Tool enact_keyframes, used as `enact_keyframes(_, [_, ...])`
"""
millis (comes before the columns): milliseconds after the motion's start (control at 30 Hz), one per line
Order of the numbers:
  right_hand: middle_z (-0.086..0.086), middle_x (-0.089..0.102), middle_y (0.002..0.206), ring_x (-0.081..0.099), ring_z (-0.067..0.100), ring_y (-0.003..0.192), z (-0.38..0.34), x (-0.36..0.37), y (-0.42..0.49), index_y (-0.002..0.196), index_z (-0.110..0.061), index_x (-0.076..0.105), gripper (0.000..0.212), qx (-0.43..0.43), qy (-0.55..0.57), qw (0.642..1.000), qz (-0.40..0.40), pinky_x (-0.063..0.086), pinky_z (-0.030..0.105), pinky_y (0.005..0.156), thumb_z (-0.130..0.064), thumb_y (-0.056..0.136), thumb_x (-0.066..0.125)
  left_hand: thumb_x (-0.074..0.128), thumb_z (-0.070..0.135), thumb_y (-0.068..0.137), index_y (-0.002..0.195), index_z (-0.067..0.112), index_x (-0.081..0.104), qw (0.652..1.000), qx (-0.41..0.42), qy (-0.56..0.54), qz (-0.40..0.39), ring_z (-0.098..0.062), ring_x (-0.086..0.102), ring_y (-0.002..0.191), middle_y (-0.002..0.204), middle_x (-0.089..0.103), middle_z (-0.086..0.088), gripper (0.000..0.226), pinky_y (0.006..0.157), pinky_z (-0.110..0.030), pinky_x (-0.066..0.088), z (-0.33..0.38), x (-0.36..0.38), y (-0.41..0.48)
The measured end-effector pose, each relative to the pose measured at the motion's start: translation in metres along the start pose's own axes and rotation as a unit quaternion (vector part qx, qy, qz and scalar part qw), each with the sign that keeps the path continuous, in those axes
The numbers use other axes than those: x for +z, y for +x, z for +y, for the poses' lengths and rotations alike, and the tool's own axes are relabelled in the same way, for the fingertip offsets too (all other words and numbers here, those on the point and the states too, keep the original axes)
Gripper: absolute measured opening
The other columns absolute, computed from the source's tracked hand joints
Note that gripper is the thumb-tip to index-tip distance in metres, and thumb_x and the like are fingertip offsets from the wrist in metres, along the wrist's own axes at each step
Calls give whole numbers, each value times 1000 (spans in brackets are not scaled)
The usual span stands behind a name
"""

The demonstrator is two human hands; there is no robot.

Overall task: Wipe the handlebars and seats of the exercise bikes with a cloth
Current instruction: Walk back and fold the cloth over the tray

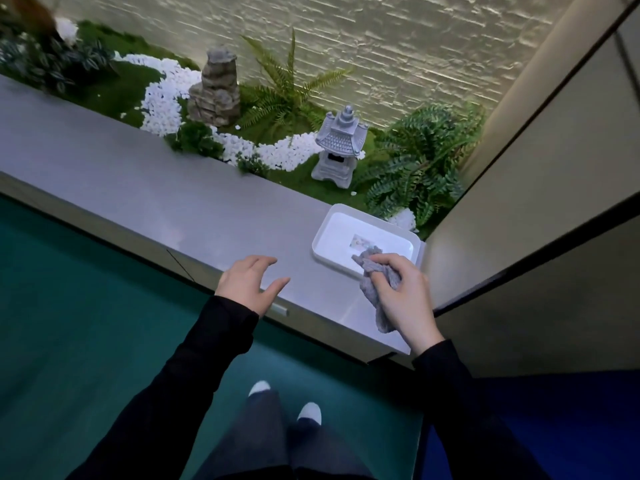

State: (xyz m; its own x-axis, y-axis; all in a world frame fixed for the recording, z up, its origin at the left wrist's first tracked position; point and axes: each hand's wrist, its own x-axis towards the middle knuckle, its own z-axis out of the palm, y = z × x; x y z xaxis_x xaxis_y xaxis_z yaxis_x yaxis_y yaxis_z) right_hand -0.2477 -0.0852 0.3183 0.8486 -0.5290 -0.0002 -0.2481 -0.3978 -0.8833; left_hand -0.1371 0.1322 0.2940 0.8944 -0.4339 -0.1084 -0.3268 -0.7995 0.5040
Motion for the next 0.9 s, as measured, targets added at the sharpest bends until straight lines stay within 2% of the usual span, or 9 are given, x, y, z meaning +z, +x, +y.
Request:
enact_keyframes(67, [-9,66,105,61,6,98,0,3,15,88,-30,68,11,8,4,1000,5,49,28,83,-23,89,59,57,39,90,129,14,54,1000,7,-2,0,-22,45,125,133,54,-4,46,105,-35,32,-3,-2,17])
enact_keyframes(133, [-11,66,104,59,-3,96,-3,10,30,83,-38,66,15,10,8,1000,13,45,13,78,-26,88,58,57,38,91,129,13,54,1000,17,3,-13,-22,46,125,133,54,-5,46,104,-36,33,-6,-3,37])
enact_keyframes(233, [-13,65,101,56,-12,95,-5,19,54,79,-45,63,27,6,-2,999,43,37,0,73,-20,87,58,55,40,91,131,15,51,999,29,-3,-39,-21,44,126,136,51,-3,47,104,-33,32,-9,-3,74])
enact_keyframes(367, [-9,66,105,56,-10,99,-11,31,91,89,-36,65,21,30,-7,995,96,37,1,77,-15,89,60,55,41,92,132,17,50,995,75,-13,-69,-20,43,127,137,50,-2,48,104,-31,31,-5,-8,135])
enact_keyframes(500, [-12,61,107,52,-16,96,-22,42,128,96,-29,66,19,34,-2,987,154,34,-2,74,-12,89,59,53,42,92,132,18,50,989,118,-25,-90,-19,44,126,136,51,-2,47,102,-30,32,6,-13,195])
enact_keyframes(667, [-10,61,107,53,-12,98,-33,49,158,96,-29,65,26,47,0,980,194,34,-1,77,-6,88,57,50,40,94,130,18,53,971,159,-84,-159,-16,46,122,133,53,0,42,95,-21,30,43,-10,242])
enact_keyframes(733, [-7,62,109,55,-4,102,-35,49,168,98,-26,66,25,58,14,977,203,36,2,81,-5,88,56,49,39,95,126,19,56,949,146,-167,-224,-11,51,113,127,56,1,38,87,-16,33,64,-4,248])
enact_keyframes(833, [-5,64,112,58,6,107,-41,46,184,98,-28,65,27,64,49,975,207,43,16,89,-4,88,56,49,33,95,112,20,61,872,102,-332,-344,-5,57,98,111,63,2,24,82,-14,41,92,4,253])
enact_keyframes(900, [-4,65,114,58,6,109,-46,43,194,96,-32,64,33,64,70,974,206,45,21,92,-2,89,54,49,33,95,98,20,63,831,77,-397,-381,-9,58,90,95,65,3,19,89,-27,47,105,6,258])
